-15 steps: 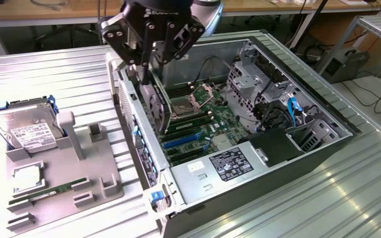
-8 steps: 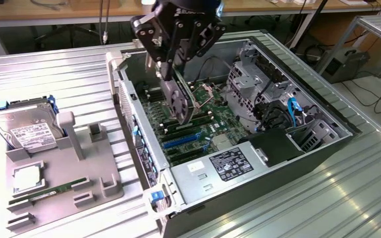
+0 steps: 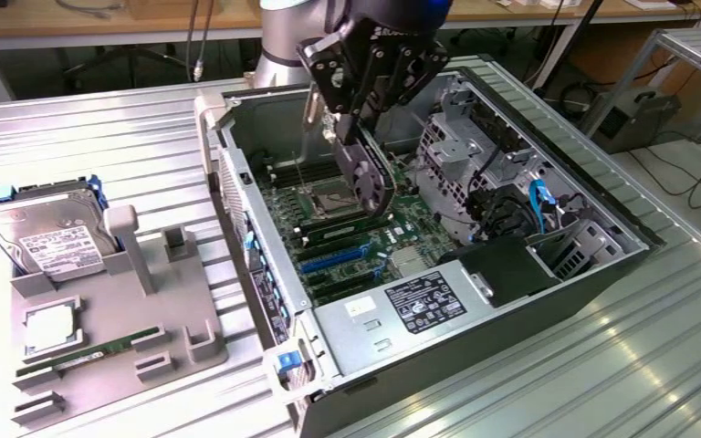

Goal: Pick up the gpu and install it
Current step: 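Pick up the gpu and move the gpu toward the slot, then insert the gpu into the slot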

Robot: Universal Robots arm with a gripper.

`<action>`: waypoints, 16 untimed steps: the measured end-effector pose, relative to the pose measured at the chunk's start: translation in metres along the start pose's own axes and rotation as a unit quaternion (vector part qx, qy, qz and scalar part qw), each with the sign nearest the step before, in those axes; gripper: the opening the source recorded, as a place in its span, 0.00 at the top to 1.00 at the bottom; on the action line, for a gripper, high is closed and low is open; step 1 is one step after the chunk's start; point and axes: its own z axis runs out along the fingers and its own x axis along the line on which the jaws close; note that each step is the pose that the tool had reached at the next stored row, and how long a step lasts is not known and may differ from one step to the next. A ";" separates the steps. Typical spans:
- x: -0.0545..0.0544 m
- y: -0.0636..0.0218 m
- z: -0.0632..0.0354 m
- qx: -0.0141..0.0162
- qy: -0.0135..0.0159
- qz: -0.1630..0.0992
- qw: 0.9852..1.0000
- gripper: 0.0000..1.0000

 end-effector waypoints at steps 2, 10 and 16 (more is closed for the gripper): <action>-0.015 0.0023 0.0053 0.000 0.000 0.000 1.000 0.74; -0.046 0.0016 0.0210 0.000 0.000 0.002 1.000 0.74; -0.046 0.0016 0.0210 0.000 0.000 0.002 1.000 0.74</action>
